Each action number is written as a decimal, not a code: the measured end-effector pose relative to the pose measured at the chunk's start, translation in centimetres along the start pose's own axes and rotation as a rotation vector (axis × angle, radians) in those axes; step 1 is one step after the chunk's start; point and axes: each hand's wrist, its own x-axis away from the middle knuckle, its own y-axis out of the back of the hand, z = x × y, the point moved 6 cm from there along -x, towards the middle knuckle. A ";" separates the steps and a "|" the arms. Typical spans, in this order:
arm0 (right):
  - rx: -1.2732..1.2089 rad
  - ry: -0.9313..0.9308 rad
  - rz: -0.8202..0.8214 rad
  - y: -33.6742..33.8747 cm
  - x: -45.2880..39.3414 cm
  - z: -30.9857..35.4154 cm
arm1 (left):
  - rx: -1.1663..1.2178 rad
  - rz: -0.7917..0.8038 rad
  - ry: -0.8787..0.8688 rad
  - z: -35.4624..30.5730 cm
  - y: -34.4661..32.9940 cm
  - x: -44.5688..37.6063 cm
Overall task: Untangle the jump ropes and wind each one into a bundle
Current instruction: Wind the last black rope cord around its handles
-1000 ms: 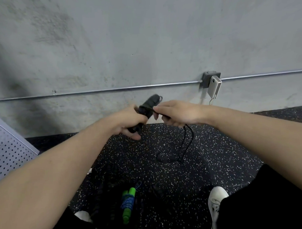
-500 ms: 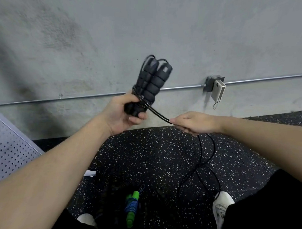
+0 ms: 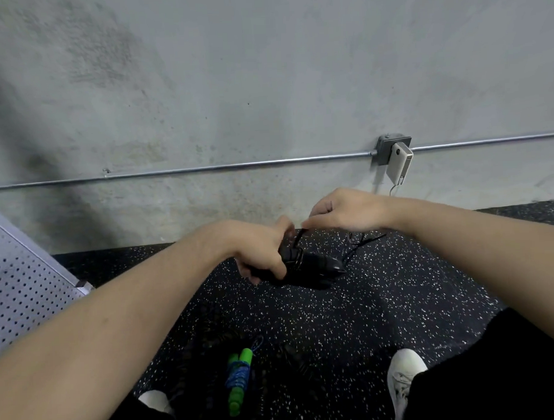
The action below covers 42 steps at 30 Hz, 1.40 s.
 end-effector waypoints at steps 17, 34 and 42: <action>-0.398 0.009 0.150 -3.2 1.6 0.0 | 1.370 -0.295 -0.218 1.9 4.3 1.9; -0.085 -0.021 0.057 -1.9 -0.3 -2.0 | -0.082 -0.050 -0.107 -0.8 0.5 2.2; -0.428 -0.179 0.139 -2.5 -1.2 -0.2 | -0.582 -0.536 0.091 -1.3 2.4 1.3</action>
